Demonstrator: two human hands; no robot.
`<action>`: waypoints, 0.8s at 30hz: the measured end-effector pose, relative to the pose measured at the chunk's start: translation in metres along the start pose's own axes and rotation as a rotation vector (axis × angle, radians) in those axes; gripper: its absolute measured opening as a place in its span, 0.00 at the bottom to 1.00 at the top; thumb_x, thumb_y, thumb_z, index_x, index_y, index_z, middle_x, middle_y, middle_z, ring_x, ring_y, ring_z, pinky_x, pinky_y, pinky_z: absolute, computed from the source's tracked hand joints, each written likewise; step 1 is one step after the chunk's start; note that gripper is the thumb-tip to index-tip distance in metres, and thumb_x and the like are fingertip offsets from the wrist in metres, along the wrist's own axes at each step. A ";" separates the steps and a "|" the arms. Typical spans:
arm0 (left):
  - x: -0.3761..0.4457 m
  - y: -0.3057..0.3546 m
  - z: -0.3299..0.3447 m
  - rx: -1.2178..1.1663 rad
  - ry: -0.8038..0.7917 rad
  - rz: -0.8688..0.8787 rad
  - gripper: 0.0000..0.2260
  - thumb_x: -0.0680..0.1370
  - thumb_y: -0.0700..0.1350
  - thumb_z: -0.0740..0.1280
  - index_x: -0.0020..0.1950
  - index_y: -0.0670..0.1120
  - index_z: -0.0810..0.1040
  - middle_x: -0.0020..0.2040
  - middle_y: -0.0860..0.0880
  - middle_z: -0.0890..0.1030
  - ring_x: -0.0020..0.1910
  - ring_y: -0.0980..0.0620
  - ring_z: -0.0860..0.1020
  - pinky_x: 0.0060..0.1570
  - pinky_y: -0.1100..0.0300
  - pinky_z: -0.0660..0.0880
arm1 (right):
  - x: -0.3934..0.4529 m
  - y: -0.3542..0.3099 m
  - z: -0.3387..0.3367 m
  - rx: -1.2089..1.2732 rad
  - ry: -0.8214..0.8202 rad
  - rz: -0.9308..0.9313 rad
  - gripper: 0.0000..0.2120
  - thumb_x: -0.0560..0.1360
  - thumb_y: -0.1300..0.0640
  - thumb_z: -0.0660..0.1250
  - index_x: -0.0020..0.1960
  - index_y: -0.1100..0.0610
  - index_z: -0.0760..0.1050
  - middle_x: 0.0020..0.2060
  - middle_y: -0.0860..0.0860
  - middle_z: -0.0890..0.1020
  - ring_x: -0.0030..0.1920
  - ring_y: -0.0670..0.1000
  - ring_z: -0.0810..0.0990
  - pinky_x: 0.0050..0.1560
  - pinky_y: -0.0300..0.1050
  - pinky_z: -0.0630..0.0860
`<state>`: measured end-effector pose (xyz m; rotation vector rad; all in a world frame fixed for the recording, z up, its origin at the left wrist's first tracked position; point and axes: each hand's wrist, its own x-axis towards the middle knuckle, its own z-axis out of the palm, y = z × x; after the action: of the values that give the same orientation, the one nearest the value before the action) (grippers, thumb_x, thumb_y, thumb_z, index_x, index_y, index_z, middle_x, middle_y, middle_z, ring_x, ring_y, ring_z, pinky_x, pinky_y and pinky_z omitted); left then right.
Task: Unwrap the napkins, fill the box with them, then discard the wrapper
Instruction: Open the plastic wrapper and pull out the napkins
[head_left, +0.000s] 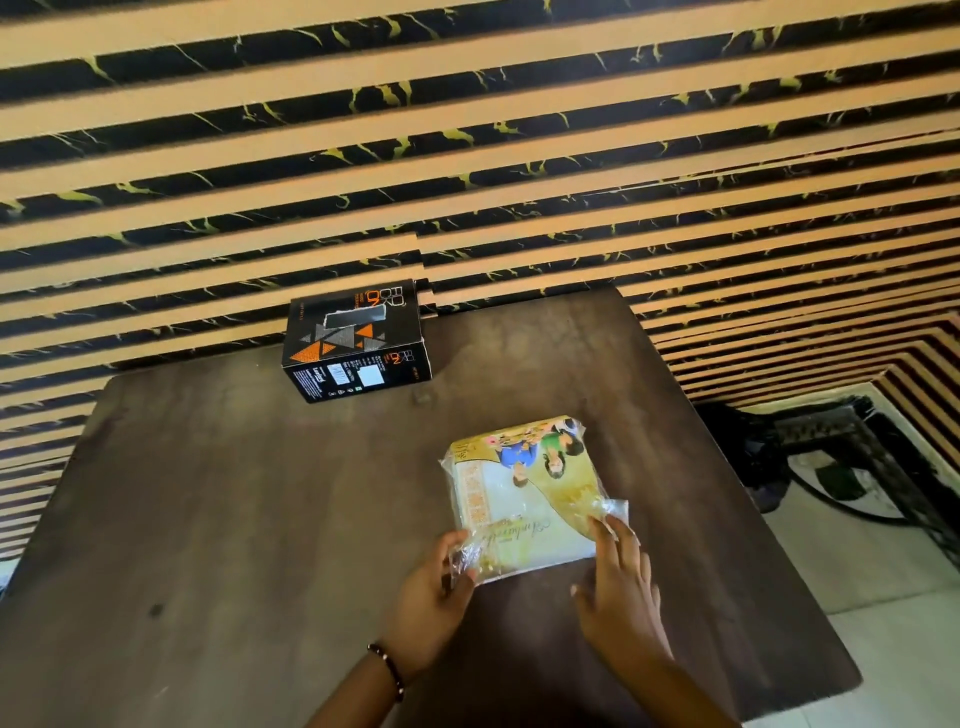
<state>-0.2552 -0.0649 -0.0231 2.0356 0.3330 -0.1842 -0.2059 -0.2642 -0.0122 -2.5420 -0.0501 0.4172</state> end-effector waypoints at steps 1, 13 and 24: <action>0.003 0.004 -0.002 0.077 0.024 0.031 0.17 0.77 0.45 0.63 0.63 0.56 0.64 0.61 0.52 0.75 0.58 0.54 0.76 0.53 0.69 0.71 | 0.000 -0.002 -0.003 -0.047 0.005 -0.026 0.33 0.74 0.55 0.65 0.73 0.49 0.52 0.75 0.51 0.53 0.73 0.56 0.56 0.70 0.56 0.62; 0.066 0.049 0.018 0.795 -0.111 0.266 0.41 0.73 0.57 0.66 0.75 0.45 0.43 0.77 0.46 0.47 0.76 0.47 0.46 0.73 0.51 0.43 | 0.052 -0.037 -0.021 -0.403 0.003 -0.261 0.23 0.76 0.47 0.58 0.68 0.54 0.64 0.66 0.52 0.70 0.65 0.55 0.66 0.65 0.50 0.63; 0.066 0.047 0.023 0.653 -0.088 0.178 0.40 0.70 0.55 0.70 0.74 0.46 0.50 0.77 0.48 0.53 0.76 0.50 0.49 0.73 0.54 0.42 | 0.079 -0.060 -0.022 -0.297 -0.133 0.016 0.09 0.73 0.52 0.63 0.51 0.52 0.76 0.52 0.51 0.83 0.56 0.54 0.78 0.57 0.47 0.62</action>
<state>-0.1777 -0.0952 -0.0120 2.6758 0.0273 -0.2990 -0.1208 -0.2157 0.0146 -2.8029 -0.1511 0.6256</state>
